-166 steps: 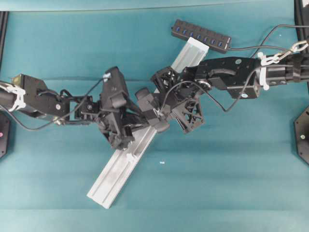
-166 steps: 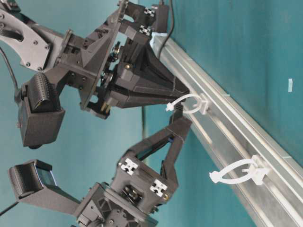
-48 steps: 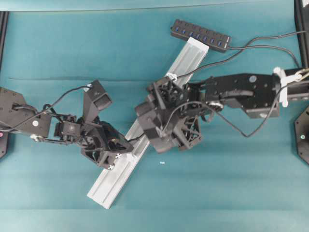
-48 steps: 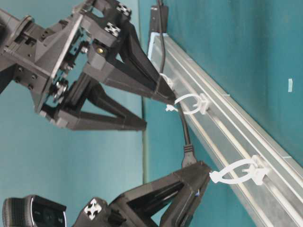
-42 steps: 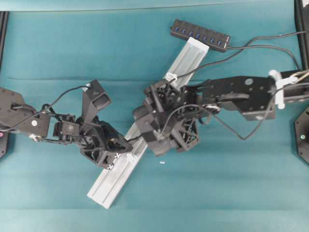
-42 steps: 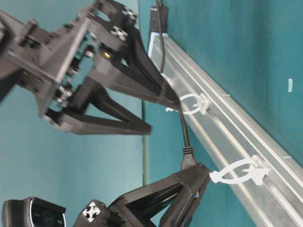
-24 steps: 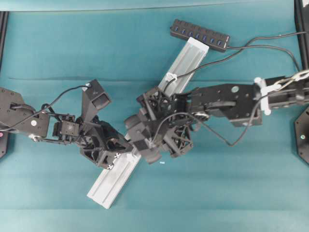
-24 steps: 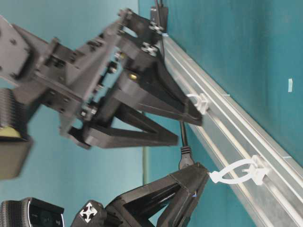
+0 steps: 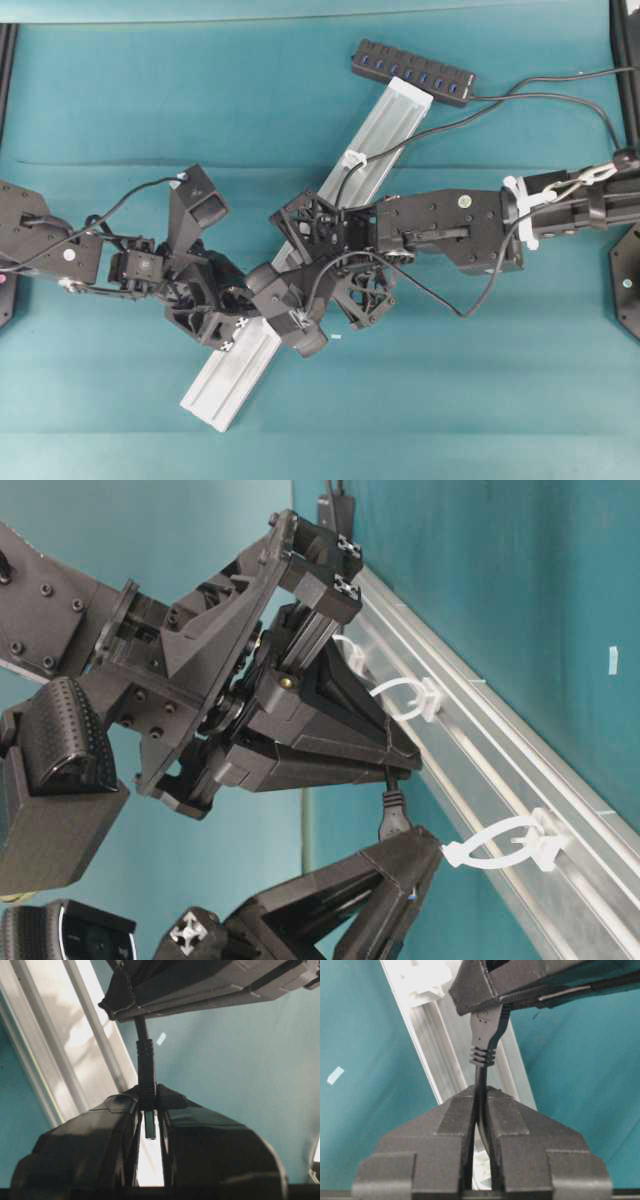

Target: Pass the USB cable through three rings with both arms.

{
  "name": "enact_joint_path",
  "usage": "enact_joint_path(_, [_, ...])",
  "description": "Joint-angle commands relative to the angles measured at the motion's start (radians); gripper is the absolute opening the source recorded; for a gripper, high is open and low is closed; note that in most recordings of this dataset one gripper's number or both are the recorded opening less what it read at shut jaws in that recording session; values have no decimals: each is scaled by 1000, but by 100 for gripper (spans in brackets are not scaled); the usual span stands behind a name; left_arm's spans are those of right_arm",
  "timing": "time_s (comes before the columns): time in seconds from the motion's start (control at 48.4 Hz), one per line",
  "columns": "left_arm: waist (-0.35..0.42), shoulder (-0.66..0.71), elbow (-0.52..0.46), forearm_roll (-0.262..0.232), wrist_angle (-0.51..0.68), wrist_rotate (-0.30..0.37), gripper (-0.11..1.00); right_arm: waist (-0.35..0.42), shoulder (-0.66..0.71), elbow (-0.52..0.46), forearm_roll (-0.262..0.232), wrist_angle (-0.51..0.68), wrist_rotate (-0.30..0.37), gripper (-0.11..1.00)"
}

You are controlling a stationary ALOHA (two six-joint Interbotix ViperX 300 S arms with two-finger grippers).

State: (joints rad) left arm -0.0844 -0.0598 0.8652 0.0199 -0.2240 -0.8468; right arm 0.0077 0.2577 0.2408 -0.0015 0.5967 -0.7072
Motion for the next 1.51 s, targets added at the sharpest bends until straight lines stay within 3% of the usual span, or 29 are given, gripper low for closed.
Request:
enact_joint_path(0.0, [-6,-38,-5,2,-8,0,10,-3,2,-8,-3,-3,14,6])
enact_joint_path(0.31, [25,-41,3,2,-8,-2,13,-28,9,-9,-17,-20,51,6])
enact_joint_path(0.393, [21,-43,8,2,-5,-3,29,-25,18,-9,-35,-14,51,6])
enact_joint_path(0.579, [5,-97,41,2,5,-6,83,-12,29,-2,-92,-11,44,6])
enact_joint_path(0.662, [-2,-143,58,2,17,-5,96,-6,35,0,-123,-9,35,6])
enact_joint_path(0.827, [-6,-270,92,2,75,-2,92,2,46,6,-183,5,-43,6])
enact_joint_path(1.075, [-6,-503,137,2,216,0,91,2,46,28,-192,8,-143,6])
enact_joint_path(1.303, [-8,-672,153,2,351,2,91,11,38,49,-192,3,-149,6])
enact_joint_path(1.489, [-14,-695,160,2,393,3,91,17,41,43,-192,-8,-146,6])
